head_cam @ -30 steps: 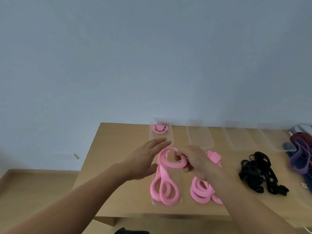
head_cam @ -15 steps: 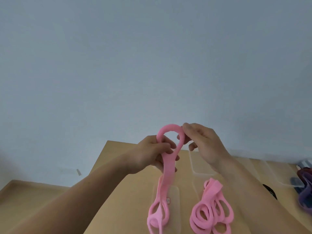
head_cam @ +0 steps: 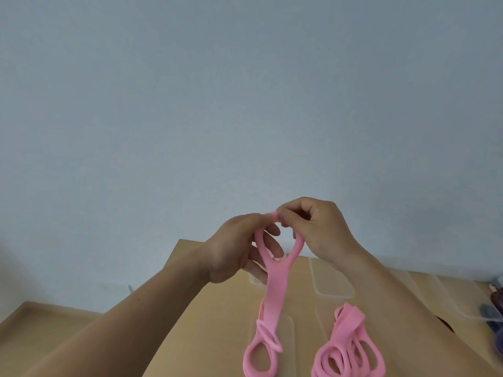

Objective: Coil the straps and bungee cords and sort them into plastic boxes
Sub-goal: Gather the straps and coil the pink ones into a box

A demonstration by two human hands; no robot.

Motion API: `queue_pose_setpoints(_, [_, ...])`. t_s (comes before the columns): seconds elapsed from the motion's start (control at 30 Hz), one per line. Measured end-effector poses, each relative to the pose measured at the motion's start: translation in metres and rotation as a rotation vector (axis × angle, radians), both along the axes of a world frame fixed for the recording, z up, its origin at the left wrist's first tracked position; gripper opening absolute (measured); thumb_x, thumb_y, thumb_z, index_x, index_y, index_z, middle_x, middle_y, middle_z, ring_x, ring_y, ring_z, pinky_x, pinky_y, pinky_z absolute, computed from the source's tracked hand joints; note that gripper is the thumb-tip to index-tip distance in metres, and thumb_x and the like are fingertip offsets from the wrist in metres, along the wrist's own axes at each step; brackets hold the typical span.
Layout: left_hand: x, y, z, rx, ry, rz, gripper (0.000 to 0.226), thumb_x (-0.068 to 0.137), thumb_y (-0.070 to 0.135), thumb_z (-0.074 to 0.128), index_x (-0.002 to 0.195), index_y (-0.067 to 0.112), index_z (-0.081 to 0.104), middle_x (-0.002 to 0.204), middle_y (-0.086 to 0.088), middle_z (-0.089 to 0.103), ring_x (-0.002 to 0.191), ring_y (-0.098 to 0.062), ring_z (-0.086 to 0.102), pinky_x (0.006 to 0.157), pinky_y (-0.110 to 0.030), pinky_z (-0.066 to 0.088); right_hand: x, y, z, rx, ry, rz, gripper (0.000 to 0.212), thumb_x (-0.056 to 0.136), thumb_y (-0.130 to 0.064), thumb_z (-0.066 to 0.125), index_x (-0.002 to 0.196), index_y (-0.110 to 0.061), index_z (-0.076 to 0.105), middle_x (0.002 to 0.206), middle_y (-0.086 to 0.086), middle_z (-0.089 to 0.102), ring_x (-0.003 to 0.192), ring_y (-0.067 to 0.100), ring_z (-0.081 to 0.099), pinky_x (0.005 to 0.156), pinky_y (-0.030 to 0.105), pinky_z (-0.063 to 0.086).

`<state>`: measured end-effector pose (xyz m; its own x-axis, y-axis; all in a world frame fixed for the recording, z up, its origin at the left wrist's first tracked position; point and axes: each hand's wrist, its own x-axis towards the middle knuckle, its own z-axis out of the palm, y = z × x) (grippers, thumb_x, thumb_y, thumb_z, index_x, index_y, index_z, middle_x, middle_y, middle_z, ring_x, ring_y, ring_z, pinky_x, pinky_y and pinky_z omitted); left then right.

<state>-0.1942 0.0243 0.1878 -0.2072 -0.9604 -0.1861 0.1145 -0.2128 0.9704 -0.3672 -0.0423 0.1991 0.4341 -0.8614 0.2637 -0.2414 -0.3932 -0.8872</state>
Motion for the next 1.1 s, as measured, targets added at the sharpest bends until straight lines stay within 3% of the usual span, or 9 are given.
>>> queue_pose_setpoints(0.17, [0.000, 0.002, 0.004, 0.061, 0.092, 0.059, 0.042, 0.101, 0.043, 0.045, 0.091, 0.005, 0.060, 0.076, -0.016, 0.066, 0.067, -0.036, 0.066, 0.062, -0.050, 0.058, 0.004, 0.005, -0.004, -0.107, -0.070, 0.007, 0.010, 0.085, -0.018, 0.076, 0.082, -0.027, 0.073, 0.077, -0.017, 0.072, 0.069, -0.002, 0.065, 0.063, 0.009, 0.047])
queue_pose_setpoints(0.4, [-0.002, 0.007, 0.003, 0.018, 0.149, 0.060, 0.025, 0.098, 0.018, 0.054, 0.083, 0.009, 0.072, 0.081, -0.011, 0.064, 0.065, -0.031, 0.065, 0.061, -0.042, 0.058, -0.005, 0.011, -0.015, -0.152, -0.061, 0.049, 0.018, 0.078, -0.014, 0.082, 0.081, -0.029, 0.073, 0.082, -0.012, 0.069, 0.073, 0.004, 0.063, 0.062, 0.011, 0.044])
queue_pose_setpoints(0.47, [-0.002, 0.008, 0.001, -0.033, 0.120, 0.068, 0.012, 0.094, 0.017, 0.063, 0.087, 0.008, 0.067, 0.083, -0.010, 0.065, 0.065, -0.028, 0.064, 0.060, -0.039, 0.057, -0.010, 0.012, -0.015, -0.087, -0.089, 0.056, 0.014, 0.080, -0.022, 0.081, 0.084, -0.033, 0.073, 0.081, -0.013, 0.069, 0.072, 0.003, 0.061, 0.061, 0.014, 0.046])
queue_pose_setpoints(0.5, [-0.003, 0.008, 0.000, -0.052, 0.103, 0.070, 0.013, 0.090, 0.019, 0.068, 0.090, 0.007, 0.065, 0.084, -0.010, 0.065, 0.065, -0.028, 0.064, 0.059, -0.037, 0.057, -0.012, 0.014, -0.014, -0.041, -0.105, 0.064, 0.007, 0.083, -0.029, 0.077, 0.088, -0.032, 0.073, 0.080, -0.014, 0.069, 0.070, 0.003, 0.060, 0.062, 0.015, 0.047])
queue_pose_setpoints(0.57, [-0.002, 0.009, -0.003, -0.085, 0.035, 0.075, 0.026, 0.083, 0.025, 0.077, 0.093, 0.006, 0.063, 0.087, -0.010, 0.066, 0.067, -0.027, 0.065, 0.059, -0.034, 0.056, -0.013, 0.014, -0.013, 0.001, -0.079, 0.057, 0.020, 0.089, -0.043, 0.064, 0.090, -0.027, 0.074, 0.074, -0.013, 0.069, 0.064, 0.003, 0.058, 0.060, 0.017, 0.046])
queue_pose_setpoints(0.7, [0.000, 0.012, -0.010, -0.155, -0.067, 0.075, 0.017, 0.091, 0.018, 0.070, 0.096, 0.004, 0.061, 0.090, -0.007, 0.073, 0.070, -0.025, 0.069, 0.059, -0.028, 0.054, -0.015, 0.014, -0.012, 0.064, 0.140, 0.087, 0.032, 0.097, -0.036, 0.059, 0.075, -0.017, 0.072, 0.061, -0.015, 0.066, 0.049, 0.001, 0.048, 0.054, 0.016, 0.039])
queue_pose_setpoints(0.87, [0.001, 0.012, -0.017, -0.147, -0.105, 0.137, 0.013, 0.093, 0.008, 0.062, 0.102, -0.002, 0.060, 0.084, -0.013, 0.067, 0.070, -0.025, 0.067, 0.066, -0.036, 0.055, -0.011, 0.016, -0.017, 0.002, 0.178, 0.074, 0.009, 0.086, -0.032, 0.075, 0.080, -0.026, 0.073, 0.077, -0.011, 0.073, 0.069, 0.002, 0.064, 0.063, 0.015, 0.049])
queue_pose_setpoints(0.97, [0.002, 0.010, -0.016, -0.051, -0.043, 0.134, 0.024, 0.085, 0.017, 0.065, 0.102, 0.001, 0.061, 0.094, -0.024, 0.068, 0.079, -0.031, 0.068, 0.073, -0.040, 0.057, -0.003, 0.018, -0.022, -0.075, 0.117, 0.017, 0.012, 0.083, -0.035, 0.077, 0.080, -0.025, 0.072, 0.079, -0.010, 0.072, 0.075, 0.009, 0.067, 0.065, 0.023, 0.054])
queue_pose_setpoints(1.1, [0.008, 0.008, -0.011, 0.119, 0.048, 0.010, 0.040, 0.089, 0.025, 0.060, 0.112, -0.007, 0.060, 0.100, -0.026, 0.067, 0.091, -0.039, 0.068, 0.084, -0.045, 0.059, -0.001, 0.017, -0.026, -0.280, 0.158, 0.002, 0.008, 0.085, -0.028, 0.077, 0.081, -0.026, 0.070, 0.083, -0.015, 0.065, 0.077, 0.006, 0.064, 0.063, 0.016, 0.048])
